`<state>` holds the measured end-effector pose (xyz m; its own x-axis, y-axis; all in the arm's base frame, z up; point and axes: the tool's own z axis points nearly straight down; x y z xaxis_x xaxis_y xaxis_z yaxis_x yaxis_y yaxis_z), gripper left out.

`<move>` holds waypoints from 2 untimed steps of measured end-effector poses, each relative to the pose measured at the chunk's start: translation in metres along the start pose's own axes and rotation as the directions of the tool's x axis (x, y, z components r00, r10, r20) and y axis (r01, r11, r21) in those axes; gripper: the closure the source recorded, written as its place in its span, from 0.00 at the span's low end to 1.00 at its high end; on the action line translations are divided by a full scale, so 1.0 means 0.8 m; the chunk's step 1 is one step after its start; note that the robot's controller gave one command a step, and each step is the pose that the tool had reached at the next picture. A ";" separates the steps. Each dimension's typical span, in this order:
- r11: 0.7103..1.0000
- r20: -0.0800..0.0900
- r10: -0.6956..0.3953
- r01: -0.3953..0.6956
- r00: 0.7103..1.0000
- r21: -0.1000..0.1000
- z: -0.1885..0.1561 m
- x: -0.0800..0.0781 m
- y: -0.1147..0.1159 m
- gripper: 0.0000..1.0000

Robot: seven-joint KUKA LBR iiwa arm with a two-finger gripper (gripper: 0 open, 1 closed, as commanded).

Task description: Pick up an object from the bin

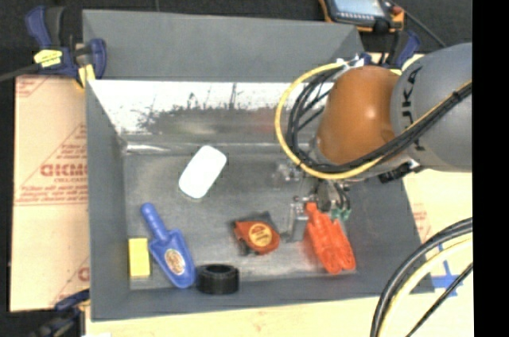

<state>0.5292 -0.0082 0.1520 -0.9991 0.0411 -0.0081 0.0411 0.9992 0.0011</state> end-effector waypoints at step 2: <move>1.000 -0.004 -0.027 0.027 1.000 0.001 0.004 0.025 0.041 0.00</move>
Offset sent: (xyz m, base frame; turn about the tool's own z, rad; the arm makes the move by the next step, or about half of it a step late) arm -0.0197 0.0345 -0.0038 -0.0261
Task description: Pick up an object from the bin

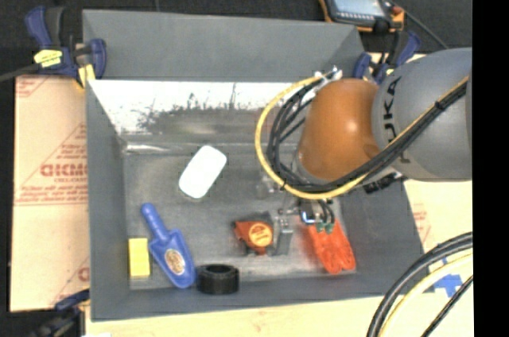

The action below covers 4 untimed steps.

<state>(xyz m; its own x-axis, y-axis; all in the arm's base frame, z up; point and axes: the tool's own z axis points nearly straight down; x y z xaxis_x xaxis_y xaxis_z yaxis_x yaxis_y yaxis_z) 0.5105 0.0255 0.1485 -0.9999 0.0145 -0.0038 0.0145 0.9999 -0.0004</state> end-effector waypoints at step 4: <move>0.997 0.006 0.080 -0.080 0.997 -0.004 0.108 0.001 0.011 1.00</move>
Offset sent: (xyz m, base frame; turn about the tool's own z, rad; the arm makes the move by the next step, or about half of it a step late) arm -0.0030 0.0087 -0.0785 0.1063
